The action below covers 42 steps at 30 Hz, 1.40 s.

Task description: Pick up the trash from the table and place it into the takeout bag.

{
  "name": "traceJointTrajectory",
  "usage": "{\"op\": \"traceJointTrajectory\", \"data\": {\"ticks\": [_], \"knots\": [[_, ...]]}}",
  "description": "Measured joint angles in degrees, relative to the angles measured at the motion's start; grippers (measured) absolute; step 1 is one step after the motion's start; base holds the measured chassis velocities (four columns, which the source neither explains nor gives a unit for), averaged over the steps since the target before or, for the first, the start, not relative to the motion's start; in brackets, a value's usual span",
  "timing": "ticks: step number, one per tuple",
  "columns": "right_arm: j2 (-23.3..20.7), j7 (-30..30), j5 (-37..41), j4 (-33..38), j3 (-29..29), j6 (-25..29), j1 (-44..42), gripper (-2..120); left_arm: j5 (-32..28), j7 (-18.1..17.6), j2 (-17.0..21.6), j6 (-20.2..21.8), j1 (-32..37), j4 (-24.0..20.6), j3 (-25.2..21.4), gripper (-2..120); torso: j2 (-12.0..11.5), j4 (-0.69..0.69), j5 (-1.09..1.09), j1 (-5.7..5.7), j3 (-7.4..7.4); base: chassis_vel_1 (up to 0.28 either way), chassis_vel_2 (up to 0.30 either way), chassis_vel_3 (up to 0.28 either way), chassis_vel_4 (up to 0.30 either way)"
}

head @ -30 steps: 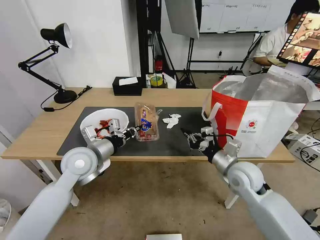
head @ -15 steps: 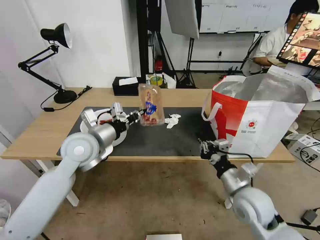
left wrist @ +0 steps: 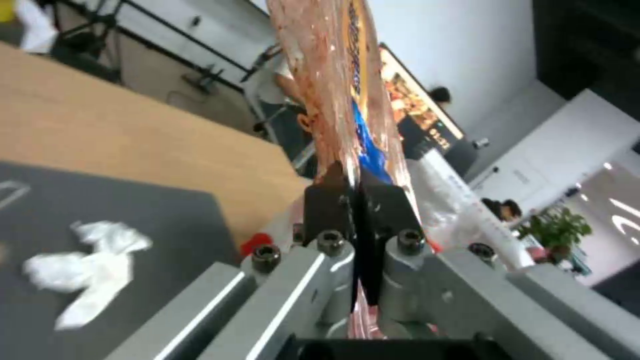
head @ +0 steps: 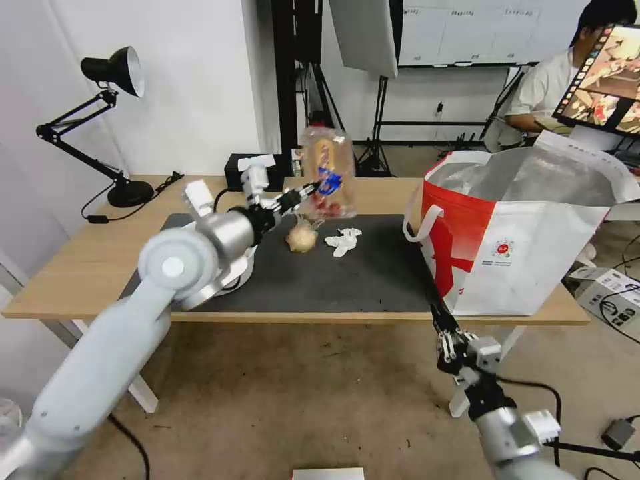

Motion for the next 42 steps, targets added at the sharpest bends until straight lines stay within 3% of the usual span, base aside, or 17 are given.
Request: {"op": "traceJointTrajectory", "data": {"ticks": [12,19,27,29,32,35,42], "knots": [[3.47,-0.03,-2.53,-2.58,-0.82,4.69,-2.54,73,0.06,-0.01,-9.09,-1.12,-14.63,10.77,11.26,0,0.00,0.01,0.00,0.00,0.00,0.000,0.000,0.000,0.000],[4.65,0.00,-2.68,-2.72,-0.80,4.69,-2.09,98,1.41,-0.06,-17.78,-2.61,-21.12,19.74,15.51,0,0.00,0.01,0.01,0.00,0.00,0.000,0.000,0.000,0.000],[6.51,-0.01,-4.18,-2.97,-1.89,4.47,-1.60,100,5.40,-0.08,-26.48,-3.81,-24.69,27.61,19.09,0,0.00,0.00,0.01,0.00,0.00,0.000,0.000,0.000,0.000],[6.78,-0.01,-4.87,-3.23,-2.46,4.32,-1.55,100,9.30,-0.07,-30.26,-5.86,-25.40,31.28,20.99,0,0.00,0.00,0.01,0.00,0.00,0.000,0.000,0.000,0.000],[6.49,-0.01,-5.65,-3.39,-3.18,4.27,-1.53,100,14.01,-0.09,-32.81,-8.92,-25.68,34.62,22.49,0,-0.01,-0.01,0.01,0.00,0.00,0.000,0.000,0.000,0.000],[6.09,-0.01,-6.01,-3.46,-3.91,4.18,-1.41,100,18.80,0.05,-33.45,-11.06,-25.70,36.06,24.64,0,-0.01,0.01,0.01,0.00,0.00,0.000,0.000,0.000,0.000],[5.68,0.12,-6.05,-4.13,-4.33,4.03,-0.92,100,24.20,1.28,-32.42,-10.82,-24.22,36.22,29.13,0,-0.01,0.01,0.00,0.00,0.00,0.000,0.000,0.000,0.000]]}}
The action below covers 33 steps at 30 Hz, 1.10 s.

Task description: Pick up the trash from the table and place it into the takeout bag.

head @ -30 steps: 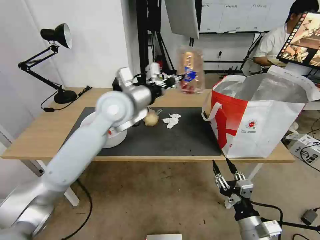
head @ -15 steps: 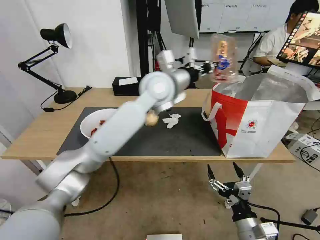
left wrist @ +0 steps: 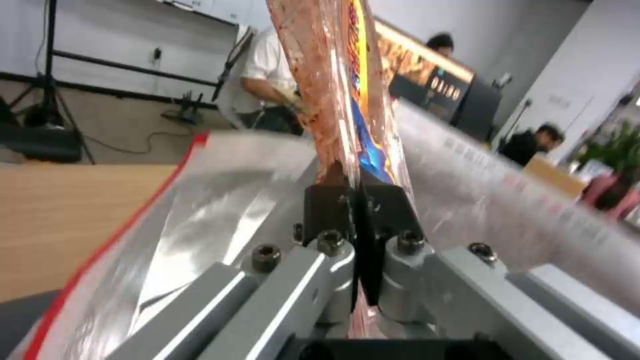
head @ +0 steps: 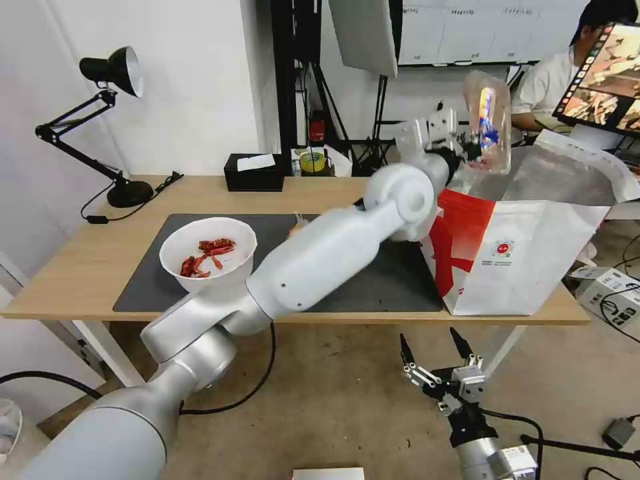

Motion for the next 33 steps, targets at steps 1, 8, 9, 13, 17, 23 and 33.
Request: {"op": "traceJointTrajectory", "data": {"ticks": [1,8,9,13,17,23,33], "knots": [[-0.22,0.04,0.00,-0.16,-0.19,-0.07,0.21,100,0.46,0.45,0.19,0.81,0.13,0.07,0.71,0,0.00,0.00,0.00,0.00,0.00,0.000,0.000,0.000,0.000],[-1.13,0.35,0.21,-0.79,-0.59,-0.28,1.01,100,-1.01,1.62,0.26,3.43,0.14,-0.39,1.61,0,0.00,0.00,-0.01,0.00,0.00,0.000,0.000,0.000,0.000],[-1.28,0.40,0.28,-0.94,-0.60,-0.32,1.13,100,-1.59,1.96,0.33,3.74,0.12,-0.51,1.75,0,0.00,-0.01,0.00,0.00,0.00,0.000,0.000,0.000,0.000],[-1.77,0.53,0.40,-1.52,-0.76,-0.37,1.51,100,-3.06,2.45,0.44,4.90,-0.39,-0.64,2.01,8,0.00,-0.01,0.00,0.00,0.00,0.000,0.000,0.000,0.000],[-2.25,0.63,0.48,-1.88,-1.25,-0.52,1.95,100,-3.36,2.44,0.10,5.32,-0.80,-0.37,2.14,22,0.00,-0.01,0.00,0.00,0.00,0.000,0.000,0.000,0.000],[-2.49,0.73,0.60,-2.00,-1.74,-1.02,2.42,100,-3.63,2.39,0.24,5.32,-0.99,0.08,2.19,40,0.00,-0.01,0.00,0.00,0.00,0.000,0.000,0.000,0.000],[-2.67,0.77,0.83,-1.54,-2.55,-1.38,2.68,100,-4.66,2.35,5.22,4.02,-2.33,-4.42,-0.45,78,0.00,-0.01,-0.02,0.00,0.00,0.000,0.000,0.000,0.000]]}}
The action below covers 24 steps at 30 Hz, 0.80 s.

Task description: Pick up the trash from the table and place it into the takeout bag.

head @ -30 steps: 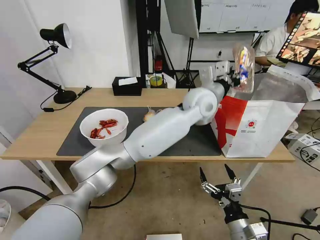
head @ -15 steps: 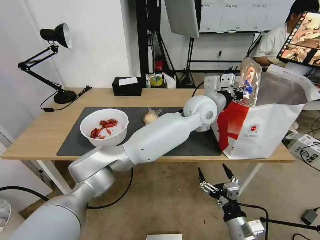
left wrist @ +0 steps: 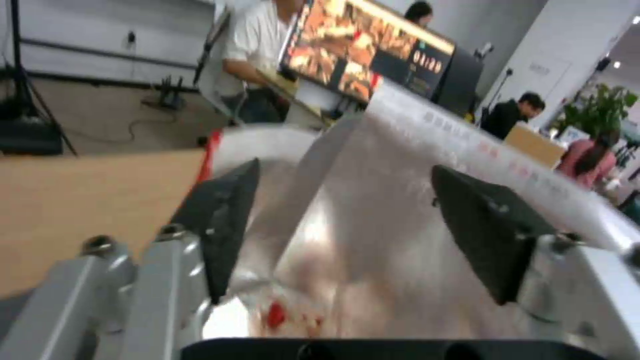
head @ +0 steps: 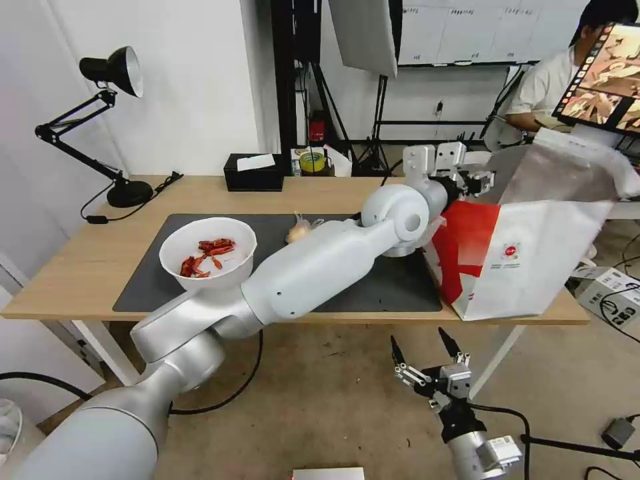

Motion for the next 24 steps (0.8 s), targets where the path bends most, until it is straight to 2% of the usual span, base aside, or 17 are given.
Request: {"op": "traceJointTrajectory", "data": {"ticks": [1,2,4,5,9,10,12,13,16,17,18,20,21,23,24], "knots": [[0.00,0.00,0.28,0.08,-0.08,-0.03,0.10,100,-0.27,-0.02,1.14,-0.08,-0.35,-0.86,-0.37,83,0.00,0.00,0.00,0.00,0.00,0.000,0.000,0.000,0.000],[0.00,0.00,0.28,0.08,-0.08,-0.03,0.10,100,-0.27,-0.02,1.14,-0.08,-0.35,-0.86,-0.37,83,0.00,0.00,0.00,0.00,0.00,0.000,0.000,0.000,0.000],[0.03,0.00,0.94,0.55,-0.24,-0.17,0.29,100,-0.81,-0.15,4.42,-0.25,-0.64,-3.60,-1.30,94,0.00,0.00,0.00,0.00,0.00,0.000,0.000,0.000,0.000],[0.03,0.00,0.94,0.55,-0.24,-0.17,0.29,100,-0.81,-0.15,4.42,-0.25,-0.64,-3.60,-1.30,94,0.00,0.00,0.00,0.00,0.00,0.000,0.000,0.000,0.000],[0.03,-0.03,1.47,0.96,-0.39,-0.29,0.78,100,0.06,-0.34,12.49,-2.46,1.55,-9.37,-2.00,100,0.00,0.01,-0.02,0.00,0.00,0.000,0.000,0.000,0.000],[0.03,-0.03,1.47,0.96,-0.39,-0.29,0.78,100,0.06,-0.34,12.49,-2.46,1.55,-9.37,-2.00,100,0.00,0.01,-0.02,0.00,0.00,0.000,0.000,0.000,0.000],[0.02,-0.03,1.64,1.00,-0.42,-0.31,1.08,100,1.53,-0.33,16.50,-3.35,4.18,-12.72,-2.75,100,0.00,0.01,-0.01,0.00,0.00,0.000,0.000,0.000,0.000],[0.02,-0.03,1.64,1.00,-0.42,-0.31,1.08,100,1.53,-0.33,16.50,-3.35,4.18,-12.72,-2.75,100,0.00,0.01,-0.01,0.00,0.00,0.000,0.000,0.000,0.000],[-0.03,-0.03,1.83,1.03,-0.58,-0.50,1.60,100,6.03,0.91,24.60,-5.09,11.37,-19.95,-5.58,100,0.00,0.00,-0.02,0.00,0.00,0.000,0.000,0.000,0.000],[-0.03,-0.03,1.83,1.03,-0.58,-0.50,1.60,100,6.03,0.91,24.60,-5.09,11.37,-19.95,-5.58,100,0.00,0.00,-0.02,0.00,0.00,0.000,0.000,0.000,0.000],[-0.10,-0.04,1.87,1.03,-0.71,-0.57,1.75,100,7.00,1.60,26.38,-5.25,13.07,-21.46,-6.44,100,0.00,0.00,-0.03,0.00,0.00,0.000,0.000,0.000,0.000],[-0.34,-0.02,2.20,1.05,-1.09,-0.82,2.29,100,9.73,3.57,32.25,-5.46,19.11,-25.85,-10.24,100,0.00,0.02,-0.01,0.00,0.00,0.000,0.000,0.000,0.000],[-0.34,-0.02,2.20,1.05,-1.09,-0.82,2.29,100,9.73,3.57,32.25,-5.46,19.11,-25.85,-10.24,100,0.00,0.02,-0.01,0.00,0.00,0.000,0.000,0.000,0.000],[-0.51,0.02,2.76,1.28,-1.30,-1.08,2.79,100,11.42,5.28,36.09,-5.49,24.94,-28.77,-14.01,100,0.00,0.03,-0.03,-0.01,-0.01,0.000,0.000,0.000,0.000],[-0.51,0.02,2.76,1.28,-1.30,-1.08,2.79,100,11.42,5.28,36.09,-5.49,24.94,-28.77,-14.01,100,0.00,0.03,-0.03,-0.01,-0.01,0.000,0.000,0.000,0.000]]}}
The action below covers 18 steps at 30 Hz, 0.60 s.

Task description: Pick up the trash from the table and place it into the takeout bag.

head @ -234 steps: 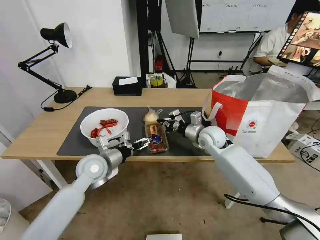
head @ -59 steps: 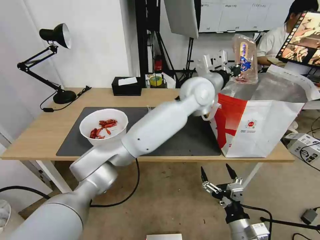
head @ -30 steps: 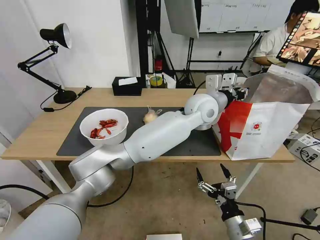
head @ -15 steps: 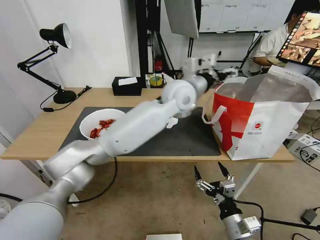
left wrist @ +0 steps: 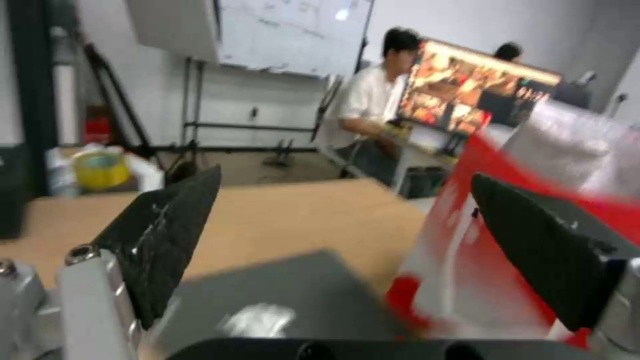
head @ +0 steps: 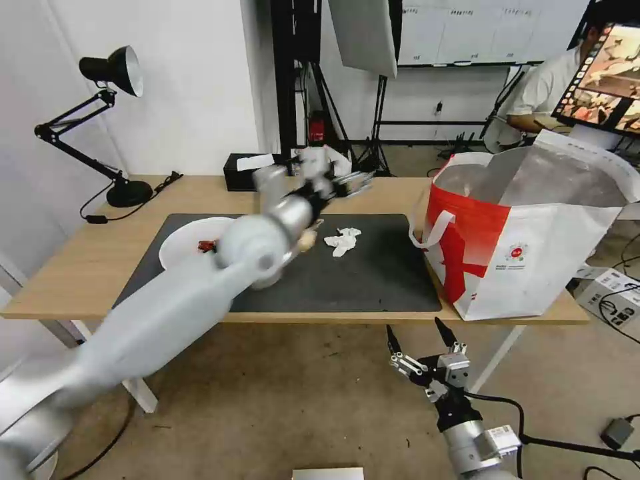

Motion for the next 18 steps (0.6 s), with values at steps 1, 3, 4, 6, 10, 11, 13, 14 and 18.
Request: {"op": "traceJointTrajectory", "data": {"ticks": [1,3,4,6,10,11,13,14,18], "knots": [[-0.10,0.03,0.18,0.10,-0.09,-0.10,0.29,100,0.98,1.05,1.92,-0.14,3.94,-1.65,-2.86,100,0.00,-0.02,0.03,0.00,0.00,0.000,0.000,0.000,0.000],[-0.32,0.14,0.46,0.20,-0.21,-0.14,0.65,100,2.36,2.86,4.29,-0.17,11.05,-4.45,-8.55,100,0.00,-0.02,0.01,0.00,0.00,0.000,0.000,0.000,0.000],[-0.32,0.14,0.46,0.20,-0.21,-0.14,0.65,100,2.36,2.86,4.29,-0.17,11.05,-4.45,-8.55,100,0.00,-0.02,0.01,0.00,0.00,0.000,0.000,0.000,0.000],[-0.48,0.20,0.95,0.27,-0.31,-0.06,0.96,100,4.35,4.42,5.92,-0.32,18.14,-7.08,-14.72,100,0.00,-0.04,0.04,0.00,0.00,0.000,0.000,0.000,0.000],[-0.55,0.20,1.61,0.44,-0.24,0.56,1.05,100,9.69,6.65,7.39,-1.88,30.35,-10.33,-22.91,100,0.00,-0.03,0.04,0.00,0.00,0.000,0.000,0.000,0.000],[-0.55,0.20,1.69,0.47,-0.18,0.75,1.05,100,11.66,7.26,7.34,-2.62,34.10,-11.09,-25.29,100,0.01,-0.02,0.03,0.00,0.00,0.000,0.000,0.000,0.000],[-0.55,0.19,1.73,0.50,-0.10,0.96,1.05,100,14.32,7.65,6.96,-3.82,38.33,-11.61,-27.81,100,0.01,-0.02,0.04,0.00,0.00,0.000,0.000,0.000,0.000],[-0.54,0.19,1.74,0.52,0.01,1.08,1.05,100,16.07,7.73,6.60,-5.06,41.30,-11.78,-29.42,100,0.01,-0.01,0.03,-0.01,0.00,0.000,0.000,0.000,0.000],[-0.45,0.17,1.75,0.58,0.74,1.55,0.67,100,21.82,7.75,4.90,-8.25,49.99,-11.92,-34.47,100,0.00,-0.04,0.03,0.00,0.00,0.000,0.000,0.000,0.000]]}}
